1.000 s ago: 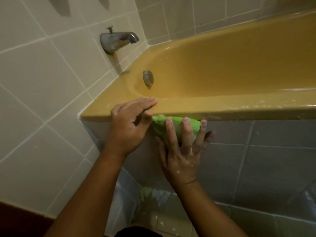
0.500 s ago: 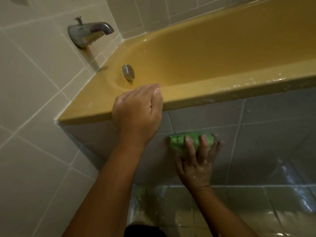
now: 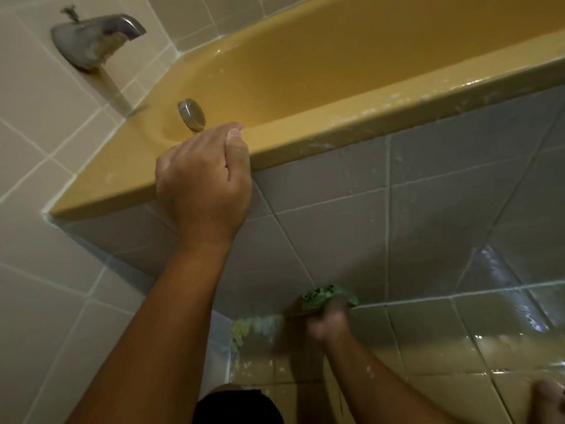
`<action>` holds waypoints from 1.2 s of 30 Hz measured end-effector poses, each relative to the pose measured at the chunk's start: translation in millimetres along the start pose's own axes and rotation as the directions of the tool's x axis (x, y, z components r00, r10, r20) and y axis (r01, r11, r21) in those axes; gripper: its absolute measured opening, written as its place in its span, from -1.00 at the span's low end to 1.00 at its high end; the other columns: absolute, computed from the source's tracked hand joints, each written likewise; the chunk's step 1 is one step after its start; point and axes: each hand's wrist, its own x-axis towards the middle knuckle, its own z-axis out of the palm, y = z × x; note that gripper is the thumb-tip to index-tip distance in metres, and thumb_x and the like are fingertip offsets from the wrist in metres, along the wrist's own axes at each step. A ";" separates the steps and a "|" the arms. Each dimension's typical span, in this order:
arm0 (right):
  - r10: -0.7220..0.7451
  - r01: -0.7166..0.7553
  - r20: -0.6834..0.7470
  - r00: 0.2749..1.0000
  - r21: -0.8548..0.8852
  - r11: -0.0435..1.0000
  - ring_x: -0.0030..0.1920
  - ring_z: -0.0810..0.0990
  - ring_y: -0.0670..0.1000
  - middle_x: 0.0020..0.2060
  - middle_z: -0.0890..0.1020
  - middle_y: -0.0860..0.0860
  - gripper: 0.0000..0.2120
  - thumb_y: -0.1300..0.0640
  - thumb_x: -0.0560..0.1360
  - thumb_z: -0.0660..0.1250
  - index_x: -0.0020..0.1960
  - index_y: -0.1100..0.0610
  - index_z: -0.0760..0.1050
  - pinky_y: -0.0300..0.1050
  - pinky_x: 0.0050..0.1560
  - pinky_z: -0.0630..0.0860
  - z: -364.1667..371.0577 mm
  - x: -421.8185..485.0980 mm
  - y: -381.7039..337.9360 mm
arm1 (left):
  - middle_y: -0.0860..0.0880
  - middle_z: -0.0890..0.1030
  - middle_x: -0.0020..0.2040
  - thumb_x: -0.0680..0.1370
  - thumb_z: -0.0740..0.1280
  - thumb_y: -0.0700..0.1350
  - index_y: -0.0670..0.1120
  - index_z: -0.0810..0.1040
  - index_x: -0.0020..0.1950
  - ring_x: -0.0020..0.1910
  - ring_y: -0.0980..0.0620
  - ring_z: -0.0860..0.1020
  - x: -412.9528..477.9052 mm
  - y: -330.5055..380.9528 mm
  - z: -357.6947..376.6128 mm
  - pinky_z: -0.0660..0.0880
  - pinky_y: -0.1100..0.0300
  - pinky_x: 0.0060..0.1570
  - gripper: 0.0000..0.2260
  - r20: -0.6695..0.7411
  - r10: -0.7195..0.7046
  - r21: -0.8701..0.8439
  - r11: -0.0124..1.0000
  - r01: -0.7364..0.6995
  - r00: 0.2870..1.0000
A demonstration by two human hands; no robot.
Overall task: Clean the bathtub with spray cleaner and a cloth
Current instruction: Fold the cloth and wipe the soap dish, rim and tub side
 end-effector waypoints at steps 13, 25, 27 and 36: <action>-0.563 0.551 -0.057 0.824 -0.145 0.822 0.67 -0.21 0.17 0.63 -0.34 0.20 -0.30 -0.26 0.71 -0.03 0.66 -0.08 -0.35 0.11 0.63 -0.10 93.9 -171.3 -45.4 | 0.03 0.71 0.16 0.71 0.05 0.03 0.03 0.67 0.27 0.14 -0.05 0.62 -2.4 1.4 -5.0 0.38 0.04 0.16 -0.59 0.043 0.030 -0.013 0.999 -0.030 0.999; -0.785 0.703 0.513 -0.346 -0.412 -0.579 0.62 0.02 0.41 0.64 -0.05 0.25 -0.35 -0.12 0.68 0.16 0.66 0.04 -0.01 0.31 0.59 0.01 117.7 -214.3 -91.8 | 0.08 0.66 0.27 0.69 -0.02 0.19 0.24 0.55 0.41 0.23 -0.12 0.61 24.9 14.2 -17.1 0.55 -0.01 0.08 -0.57 0.303 0.146 -0.051 0.989 -0.137 0.942; -0.721 0.605 0.508 -0.471 -0.410 -0.683 0.58 0.16 0.44 0.61 0.09 0.21 -0.41 -0.17 0.70 0.12 0.64 -0.03 0.05 0.33 0.55 0.13 110.1 -194.7 -104.4 | 0.08 0.66 0.27 0.67 -0.07 0.23 0.28 0.49 0.43 0.25 -0.14 0.59 29.0 18.1 -15.6 0.56 -0.06 0.09 -0.54 0.347 0.171 -0.059 0.985 -0.161 0.922; -0.998 0.835 0.069 -0.004 -0.548 -0.041 0.63 0.04 0.33 0.61 -0.02 0.39 -0.32 -0.17 0.70 0.08 0.66 0.19 0.01 0.05 0.61 0.05 42.7 -83.4 -81.7 | 0.00 0.69 0.14 0.68 -0.06 0.18 0.21 0.55 0.38 0.11 -0.21 0.61 25.1 22.7 -12.2 0.53 -0.02 -0.08 -0.55 0.287 0.160 -0.030 0.987 -0.159 0.945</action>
